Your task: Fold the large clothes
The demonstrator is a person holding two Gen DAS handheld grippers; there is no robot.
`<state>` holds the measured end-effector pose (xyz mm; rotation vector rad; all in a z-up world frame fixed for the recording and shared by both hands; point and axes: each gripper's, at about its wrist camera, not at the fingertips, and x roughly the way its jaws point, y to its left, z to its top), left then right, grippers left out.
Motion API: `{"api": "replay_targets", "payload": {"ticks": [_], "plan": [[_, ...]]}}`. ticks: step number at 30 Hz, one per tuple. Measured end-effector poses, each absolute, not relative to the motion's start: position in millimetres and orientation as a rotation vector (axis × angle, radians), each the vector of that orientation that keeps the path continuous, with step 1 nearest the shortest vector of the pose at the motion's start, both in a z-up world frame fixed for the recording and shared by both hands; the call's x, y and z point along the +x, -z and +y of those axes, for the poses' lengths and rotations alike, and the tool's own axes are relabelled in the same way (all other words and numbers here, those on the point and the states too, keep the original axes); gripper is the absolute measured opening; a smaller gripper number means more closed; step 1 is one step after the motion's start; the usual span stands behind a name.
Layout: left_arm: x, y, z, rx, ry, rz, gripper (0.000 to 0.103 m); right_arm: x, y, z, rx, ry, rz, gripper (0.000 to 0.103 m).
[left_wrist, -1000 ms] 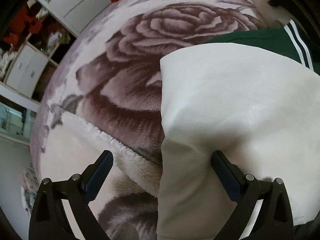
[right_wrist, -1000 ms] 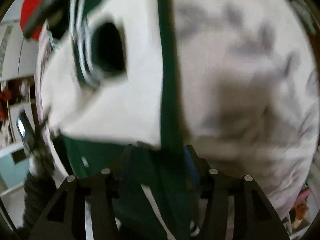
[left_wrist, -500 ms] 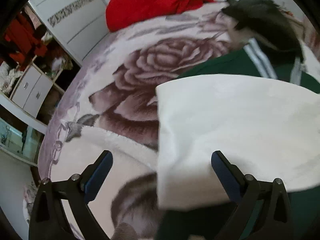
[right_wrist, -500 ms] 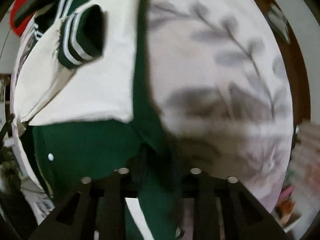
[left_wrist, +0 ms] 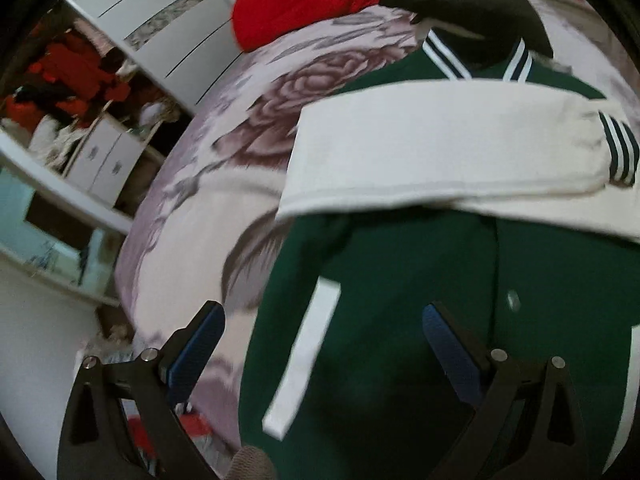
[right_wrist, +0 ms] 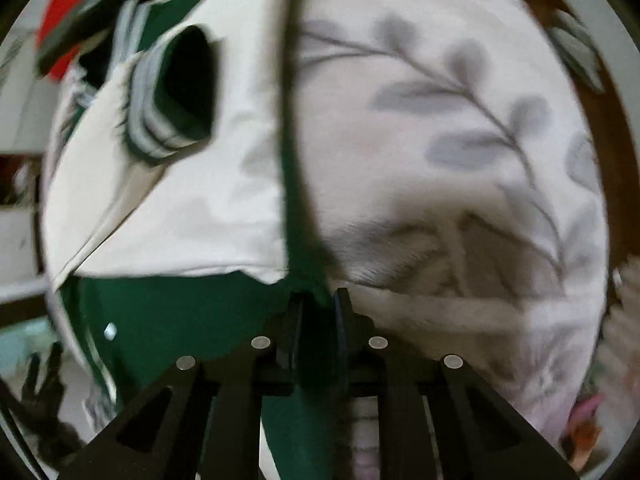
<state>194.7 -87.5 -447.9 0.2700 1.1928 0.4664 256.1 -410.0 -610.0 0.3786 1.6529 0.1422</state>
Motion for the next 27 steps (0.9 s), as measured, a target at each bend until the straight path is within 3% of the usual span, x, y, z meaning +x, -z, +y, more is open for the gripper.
{"api": "replay_targets", "payload": {"ticks": [2, 4, 6, 16, 19, 24, 27], "plan": [[184, 447, -102, 0.301, -0.531, 1.206, 0.101, 268, 619, -407, 0.361, -0.196, 1.625, 0.029], [174, 446, -116, 0.330, -0.586, 1.229, 0.101, 284, 615, -404, 0.291, -0.232, 1.574, 0.018], [161, 448, -129, 0.339, -0.624, 1.254, 0.101, 289, 613, -412, 0.202, -0.174, 1.585, 0.015], [107, 464, -176, 0.370, -0.655, 1.359, 0.101, 291, 612, -418, 0.228, -0.294, 1.642, 0.018], [97, 474, -189, 0.400, -0.644, 1.397, 0.101, 292, 620, -434, 0.161, -0.281, 1.621, 0.010], [78, 468, -212, 0.398, -0.626, 1.402, 0.101, 286, 614, -454, 0.129, -0.298, 1.627, 0.011], [69, 461, -232, 0.392, -0.592, 1.404, 0.101, 300, 594, -456, 0.146, -0.351, 1.713, 0.018]]}}
